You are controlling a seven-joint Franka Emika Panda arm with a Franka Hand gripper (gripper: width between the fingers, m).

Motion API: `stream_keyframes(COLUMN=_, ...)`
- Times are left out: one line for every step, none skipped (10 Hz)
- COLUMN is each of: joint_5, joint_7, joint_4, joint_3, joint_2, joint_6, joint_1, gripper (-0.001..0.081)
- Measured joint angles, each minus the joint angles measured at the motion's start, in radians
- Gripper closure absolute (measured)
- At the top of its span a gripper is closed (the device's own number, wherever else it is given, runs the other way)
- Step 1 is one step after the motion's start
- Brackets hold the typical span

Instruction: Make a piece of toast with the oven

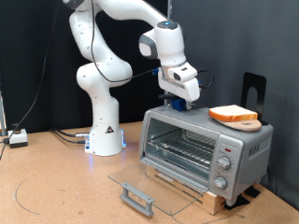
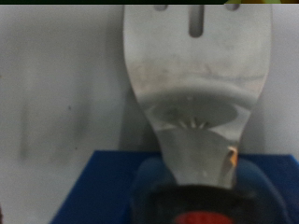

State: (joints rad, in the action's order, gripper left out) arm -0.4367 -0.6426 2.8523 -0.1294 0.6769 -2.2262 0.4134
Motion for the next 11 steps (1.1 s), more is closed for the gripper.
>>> stream_keyframes(joint_5=0.000, joint_7=0.006, joint_4=0.000, joint_3=0.000, joint_2=0.000, joint_6=-0.001, joint_1=0.000, gripper=0.0002)
stream_keyframes(joint_5=0.000, joint_7=0.010, joint_4=0.000, joint_3=0.000, joint_2=0.000, joint_6=-0.001, joint_1=-0.002, gripper=0.0088)
stream_keyframes(joint_5=0.000, joint_7=0.012, joint_4=0.000, joint_3=0.000, joint_2=0.000, joint_6=-0.001, joint_1=-0.006, gripper=0.0226)
stream_keyframes(joint_5=0.000, joint_7=0.012, joint_4=0.000, joint_3=-0.001, joint_2=0.000, joint_6=-0.001, joint_1=-0.012, gripper=0.0226)
stream_keyframes(joint_5=0.000, joint_7=0.012, joint_4=-0.001, joint_3=-0.001, joint_2=0.000, joint_6=-0.001, joint_1=-0.016, gripper=0.0418)
stream_keyframes(joint_5=0.000, joint_7=0.012, joint_4=-0.001, joint_3=-0.001, joint_2=0.000, joint_6=-0.001, joint_1=-0.020, gripper=0.0418)
stream_keyframes(joint_5=0.000, joint_7=0.012, joint_4=-0.001, joint_3=-0.001, joint_2=0.000, joint_6=-0.001, joint_1=-0.022, gripper=0.0415)
stream_keyframes(joint_5=0.000, joint_7=0.012, joint_4=-0.001, joint_3=-0.001, joint_2=0.001, joint_6=-0.001, joint_1=-0.024, gripper=0.0415)
stream_keyframes(joint_5=-0.004, joint_7=0.007, joint_4=0.000, joint_3=0.001, joint_2=0.003, joint_6=-0.011, joint_1=-0.025, gripper=0.0415)
stream_keyframes(joint_5=-0.026, joint_7=-0.011, joint_4=0.001, joint_3=0.009, joint_2=0.010, joint_6=-0.024, joint_1=-0.023, gripper=0.0415)
stream_keyframes(joint_5=-0.061, joint_7=-0.044, joint_4=0.001, joint_3=0.027, joint_2=0.026, joint_6=-0.030, joint_1=-0.018, gripper=0.0415)
